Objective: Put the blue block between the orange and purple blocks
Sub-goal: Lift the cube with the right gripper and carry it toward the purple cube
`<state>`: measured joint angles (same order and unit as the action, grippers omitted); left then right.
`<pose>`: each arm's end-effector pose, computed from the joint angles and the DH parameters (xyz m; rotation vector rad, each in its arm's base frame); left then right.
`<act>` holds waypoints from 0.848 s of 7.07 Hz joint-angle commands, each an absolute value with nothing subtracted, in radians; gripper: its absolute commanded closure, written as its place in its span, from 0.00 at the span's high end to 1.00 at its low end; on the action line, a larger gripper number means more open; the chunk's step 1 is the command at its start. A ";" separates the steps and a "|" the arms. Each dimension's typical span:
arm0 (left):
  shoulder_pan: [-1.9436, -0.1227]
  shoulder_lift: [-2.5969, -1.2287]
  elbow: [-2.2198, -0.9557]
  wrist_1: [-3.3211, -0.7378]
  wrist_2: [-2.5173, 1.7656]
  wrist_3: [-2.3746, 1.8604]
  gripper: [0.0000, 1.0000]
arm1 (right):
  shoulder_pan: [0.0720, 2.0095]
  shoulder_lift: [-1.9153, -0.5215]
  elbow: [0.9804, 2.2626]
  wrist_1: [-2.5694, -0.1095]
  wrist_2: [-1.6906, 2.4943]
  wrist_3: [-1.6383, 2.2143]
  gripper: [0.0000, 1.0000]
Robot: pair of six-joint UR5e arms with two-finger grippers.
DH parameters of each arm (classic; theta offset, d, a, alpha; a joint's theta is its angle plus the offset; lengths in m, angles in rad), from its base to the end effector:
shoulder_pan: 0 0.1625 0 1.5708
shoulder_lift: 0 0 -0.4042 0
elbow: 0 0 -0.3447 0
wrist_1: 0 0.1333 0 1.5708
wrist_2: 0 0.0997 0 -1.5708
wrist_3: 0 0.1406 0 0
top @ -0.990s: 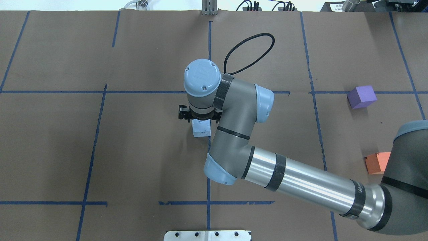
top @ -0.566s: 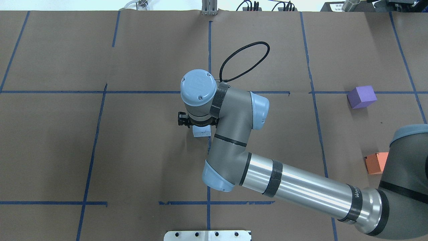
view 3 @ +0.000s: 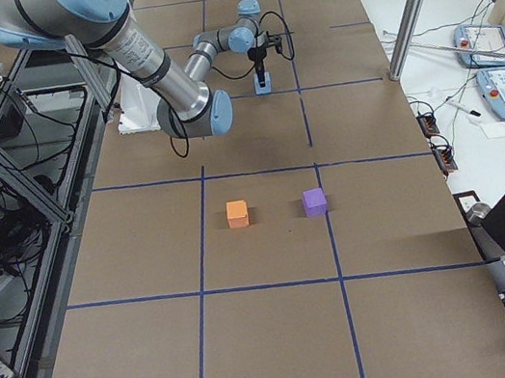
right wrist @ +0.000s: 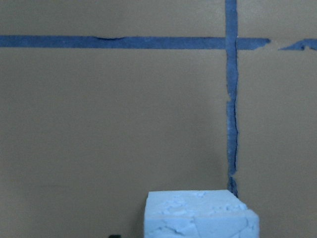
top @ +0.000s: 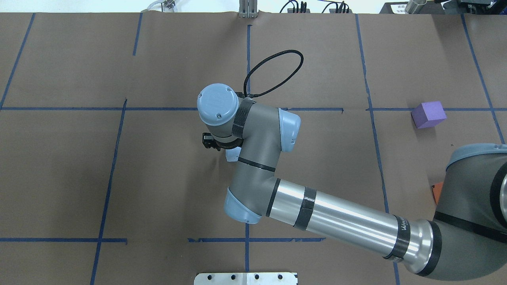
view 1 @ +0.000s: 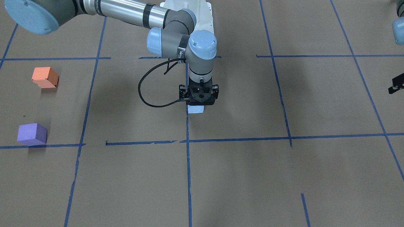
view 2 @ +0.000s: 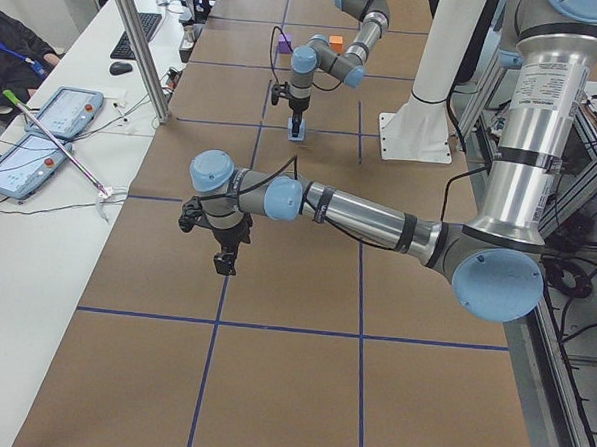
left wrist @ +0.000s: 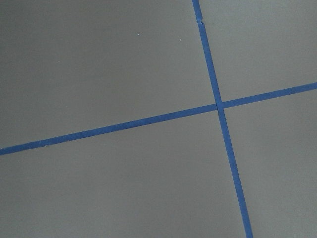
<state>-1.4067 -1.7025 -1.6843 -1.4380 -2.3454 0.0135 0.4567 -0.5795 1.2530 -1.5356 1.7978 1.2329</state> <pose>0.0468 -0.4968 0.5682 0.0483 0.7811 0.2120 -0.6485 -0.4319 0.2080 0.0725 -0.7346 0.0329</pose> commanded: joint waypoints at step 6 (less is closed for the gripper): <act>-1.407 -1.701 -1.692 -1.439 -2.345 0.011 1.00 | 0.690 -0.865 1.673 -1.727 1.991 0.998 0.28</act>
<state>-1.4067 -1.7012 -1.6904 -1.4389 -2.3455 0.0109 0.5996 -0.7109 1.4670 -1.6492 1.9268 1.1190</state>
